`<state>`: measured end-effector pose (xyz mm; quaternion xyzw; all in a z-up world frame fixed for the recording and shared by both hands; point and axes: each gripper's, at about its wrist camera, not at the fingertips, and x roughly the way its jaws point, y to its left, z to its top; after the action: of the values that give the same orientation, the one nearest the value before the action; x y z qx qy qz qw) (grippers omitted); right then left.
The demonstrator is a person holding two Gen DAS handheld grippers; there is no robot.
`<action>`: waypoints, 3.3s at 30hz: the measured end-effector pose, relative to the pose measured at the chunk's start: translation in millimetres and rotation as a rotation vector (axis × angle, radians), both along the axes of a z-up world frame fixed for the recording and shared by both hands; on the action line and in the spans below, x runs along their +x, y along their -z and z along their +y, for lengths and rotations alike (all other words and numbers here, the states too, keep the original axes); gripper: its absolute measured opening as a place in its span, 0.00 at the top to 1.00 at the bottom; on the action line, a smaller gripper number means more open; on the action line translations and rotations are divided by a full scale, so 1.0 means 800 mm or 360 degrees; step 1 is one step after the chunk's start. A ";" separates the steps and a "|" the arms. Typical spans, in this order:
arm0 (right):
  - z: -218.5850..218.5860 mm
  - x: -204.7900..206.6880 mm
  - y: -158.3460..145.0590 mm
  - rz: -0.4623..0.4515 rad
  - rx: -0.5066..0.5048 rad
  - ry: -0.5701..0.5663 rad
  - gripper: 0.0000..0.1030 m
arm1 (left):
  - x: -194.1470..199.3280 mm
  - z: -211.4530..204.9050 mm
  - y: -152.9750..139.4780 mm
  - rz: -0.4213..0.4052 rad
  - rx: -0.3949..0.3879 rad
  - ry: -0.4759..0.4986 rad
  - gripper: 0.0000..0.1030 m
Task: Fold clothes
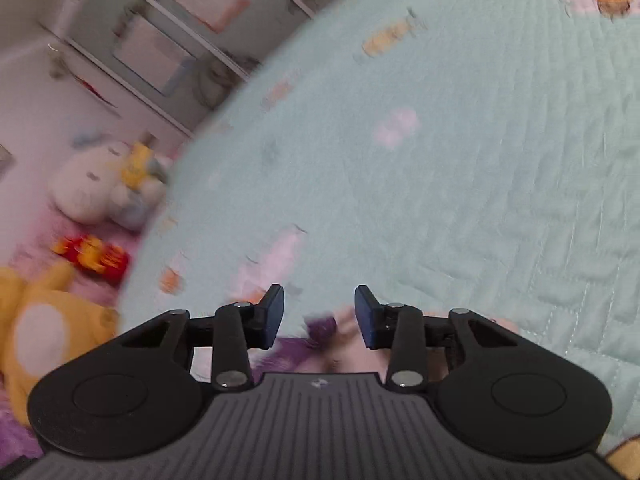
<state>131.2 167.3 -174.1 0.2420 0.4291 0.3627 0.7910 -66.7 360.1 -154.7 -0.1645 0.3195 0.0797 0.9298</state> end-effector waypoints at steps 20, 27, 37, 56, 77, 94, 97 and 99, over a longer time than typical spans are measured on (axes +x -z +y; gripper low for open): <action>-0.156 -0.325 -0.033 -0.0629 -0.0604 -0.0142 0.47 | -0.210 -0.087 0.024 0.0165 0.0130 0.0116 0.29; -0.112 -0.332 0.011 -0.0540 -0.0817 -0.0169 0.47 | -0.228 -0.103 -0.004 0.0076 0.0142 0.0117 0.28; -0.129 -0.358 -0.018 -0.0643 -0.0679 -0.0092 0.46 | -0.208 -0.121 0.000 0.0018 0.0120 0.0217 0.28; -0.029 -0.463 0.018 -0.1420 -0.1150 -0.0525 0.48 | -0.325 -0.029 0.006 0.0036 -0.0107 -0.0244 0.28; 0.032 -0.512 0.063 -0.2100 -0.1564 -0.0697 0.59 | -0.327 -0.015 0.033 0.0089 -0.0224 -0.0268 0.28; 0.028 -0.534 0.063 -0.2220 -0.1516 -0.0819 1.00 | -0.329 -0.015 0.031 0.0098 -0.0215 -0.0279 0.27; 0.028 -0.541 0.082 -0.2282 -0.1588 -0.0813 1.00 | -0.329 -0.016 0.030 0.0101 -0.0208 -0.0276 0.27; 0.031 -0.546 0.083 -0.2342 -0.1592 -0.0814 0.92 | -0.328 -0.017 0.031 0.0109 -0.0205 -0.0277 0.27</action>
<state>-305.4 191.9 -240.5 -0.5210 -0.0344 0.3612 0.7726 -329.3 346.6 -179.5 -0.2484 0.3401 0.1449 0.8954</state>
